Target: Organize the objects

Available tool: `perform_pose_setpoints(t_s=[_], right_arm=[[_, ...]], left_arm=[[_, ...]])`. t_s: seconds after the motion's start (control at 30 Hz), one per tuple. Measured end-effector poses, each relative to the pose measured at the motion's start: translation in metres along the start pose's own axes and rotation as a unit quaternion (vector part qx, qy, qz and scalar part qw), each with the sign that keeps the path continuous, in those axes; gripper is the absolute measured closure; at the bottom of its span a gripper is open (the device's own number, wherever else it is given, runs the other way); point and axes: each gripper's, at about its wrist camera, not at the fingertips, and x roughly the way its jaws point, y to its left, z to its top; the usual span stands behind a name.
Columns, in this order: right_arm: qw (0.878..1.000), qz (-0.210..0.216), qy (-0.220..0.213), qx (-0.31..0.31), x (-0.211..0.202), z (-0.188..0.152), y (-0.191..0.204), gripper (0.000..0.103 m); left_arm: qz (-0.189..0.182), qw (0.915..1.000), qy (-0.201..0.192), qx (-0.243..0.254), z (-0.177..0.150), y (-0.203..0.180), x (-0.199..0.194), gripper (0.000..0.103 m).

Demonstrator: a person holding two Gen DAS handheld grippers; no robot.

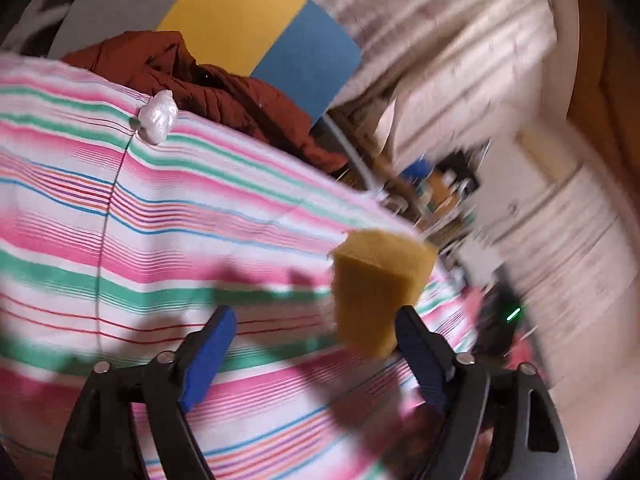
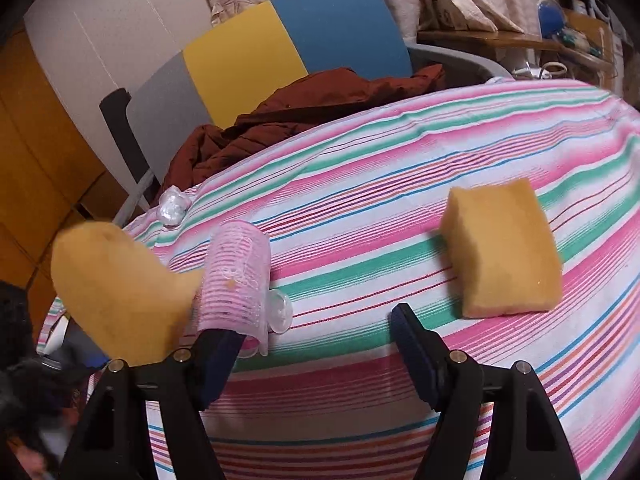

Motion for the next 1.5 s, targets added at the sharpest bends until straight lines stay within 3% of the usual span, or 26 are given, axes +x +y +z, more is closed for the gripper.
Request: perform_pose_setpoints(t_s=[0.07, 0.23, 0.33, 0.4, 0.5, 0.6, 0.67, 0.8, 0.87, 0.97, 1.07, 1.17, 1.27, 1.3, 1.37, 1.43, 1.5], right_arm=[[1.000, -0.010, -0.004, -0.016, -0.001, -0.001, 0.007, 0.028], [0.998, -0.045, -0.015, -0.040, -0.005, -0.003, 0.016, 0.028], [0.999, -0.040, -0.012, -0.032, -0.003, -0.003, 0.013, 0.028], [0.999, -0.041, -0.012, -0.033, -0.003, -0.004, 0.013, 0.028], [0.998, -0.051, -0.005, -0.036, 0.000, -0.005, 0.014, 0.028], [0.999, -0.034, -0.005, -0.034, 0.001, -0.004, 0.013, 0.043], [0.999, -0.034, -0.006, -0.040, 0.002, -0.004, 0.017, 0.069], [0.998, -0.032, -0.016, -0.051, -0.001, -0.004, 0.026, 0.086], [0.997, -0.028, -0.032, -0.070, -0.008, -0.005, 0.034, 0.100], [0.993, -0.057, -0.050, -0.086, -0.015, -0.006, 0.043, 0.103], [0.995, -0.080, -0.049, -0.045, -0.016, -0.005, 0.028, 0.103], [0.998, -0.060, -0.031, 0.006, -0.014, -0.005, 0.007, 0.103], [0.998, 0.049, -0.035, 0.036, -0.025, -0.007, 0.003, 0.094], [0.997, 0.067, -0.035, 0.028, -0.029, -0.007, 0.008, 0.084], [0.995, 0.094, -0.035, -0.002, -0.036, -0.006, 0.027, 0.014], [0.992, 0.121, -0.032, -0.022, -0.038, -0.004, 0.043, 0.011], [0.994, 0.097, -0.010, -0.043, -0.031, -0.001, 0.061, 0.011]], left_arm=[[-0.017, 0.9997, 0.012, -0.014, 0.005, -0.007, 0.011, 0.016], [0.017, 0.9986, 0.048, -0.016, 0.017, -0.021, 0.045, 0.014], [0.032, 0.9967, 0.066, -0.036, 0.020, -0.014, 0.063, 0.017], [0.055, 0.9917, 0.105, -0.049, 0.015, -0.007, 0.080, 0.040], [0.040, 0.9931, 0.097, -0.054, 0.009, -0.002, 0.082, 0.053], [0.029, 0.9949, 0.088, -0.039, 0.004, 0.002, 0.080, 0.054], [0.020, 0.9955, 0.086, -0.033, 0.001, 0.005, 0.076, 0.055], [0.020, 0.9953, 0.093, -0.018, 0.000, 0.003, 0.074, 0.056], [0.018, 0.9950, 0.097, -0.017, -0.001, 0.003, 0.072, 0.056], [0.017, 0.9949, 0.099, -0.012, -0.004, 0.003, 0.063, 0.057], [0.018, 0.9951, 0.097, -0.004, -0.010, 0.007, 0.047, 0.057], [0.015, 0.9953, 0.095, -0.001, -0.015, 0.011, 0.036, 0.057], [0.016, 0.9957, 0.090, 0.013, -0.020, 0.010, 0.031, 0.057], [0.017, 0.9959, 0.087, 0.017, -0.022, 0.010, 0.030, 0.057], [0.017, 0.9964, 0.080, 0.023, -0.025, 0.010, 0.028, 0.057], [0.016, 0.9968, 0.073, 0.029, -0.028, 0.010, 0.026, 0.057], [0.018, 0.9966, 0.068, 0.043, -0.031, 0.008, 0.025, 0.057]])
